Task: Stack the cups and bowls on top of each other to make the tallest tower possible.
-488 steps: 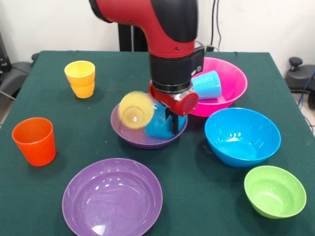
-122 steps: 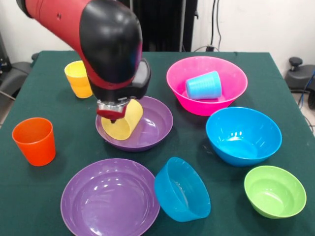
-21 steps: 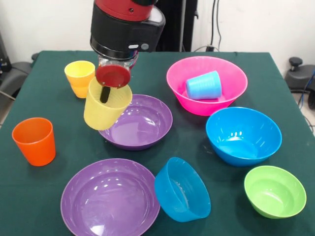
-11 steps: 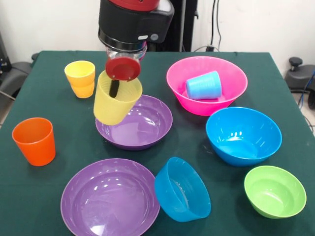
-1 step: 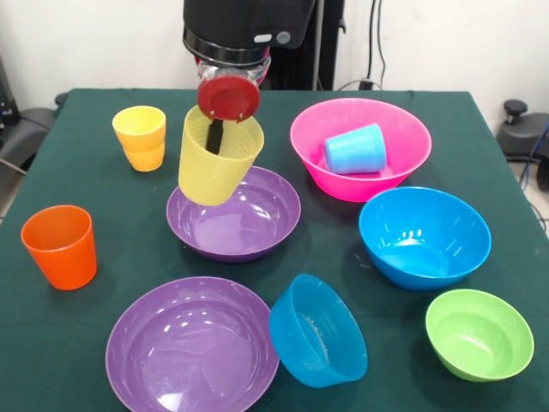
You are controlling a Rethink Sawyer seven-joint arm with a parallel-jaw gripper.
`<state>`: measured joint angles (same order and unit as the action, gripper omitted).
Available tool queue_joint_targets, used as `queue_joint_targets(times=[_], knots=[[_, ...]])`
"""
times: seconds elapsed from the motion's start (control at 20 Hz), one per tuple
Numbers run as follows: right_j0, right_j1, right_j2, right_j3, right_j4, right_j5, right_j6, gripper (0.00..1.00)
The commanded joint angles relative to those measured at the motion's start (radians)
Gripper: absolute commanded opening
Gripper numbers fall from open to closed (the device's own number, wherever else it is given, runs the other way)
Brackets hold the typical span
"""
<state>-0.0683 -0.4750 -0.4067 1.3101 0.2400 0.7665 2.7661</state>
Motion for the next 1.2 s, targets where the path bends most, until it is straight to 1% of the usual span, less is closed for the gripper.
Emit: queue_joint_targets(times=[0.05,0.25,0.35,0.45,0.55,0.6,0.75,0.9,1.05,1.2], knots=[[-0.011,-0.024,0.148,0.117,-0.072,0.048,-0.148,0.00],[-0.023,-0.035,0.166,0.143,-0.072,0.034,-0.161,0.00],[-0.029,-0.041,0.173,0.146,-0.086,0.061,-0.189,0.00],[-0.033,-0.046,0.174,0.139,-0.113,0.117,-0.232,0.00],[-0.043,-0.046,0.180,0.124,-0.163,0.141,-0.304,0.00],[-0.047,-0.045,0.184,0.119,-0.199,0.115,-0.344,0.00],[-0.067,-0.038,0.215,0.122,-0.241,0.067,-0.363,0.00],[-0.091,-0.043,0.246,0.142,-0.258,0.059,-0.346,0.00],[-0.114,-0.050,0.271,0.156,-0.315,0.022,-0.382,0.00],[-0.125,-0.058,0.284,0.162,-0.366,0.010,-0.409,0.00]])
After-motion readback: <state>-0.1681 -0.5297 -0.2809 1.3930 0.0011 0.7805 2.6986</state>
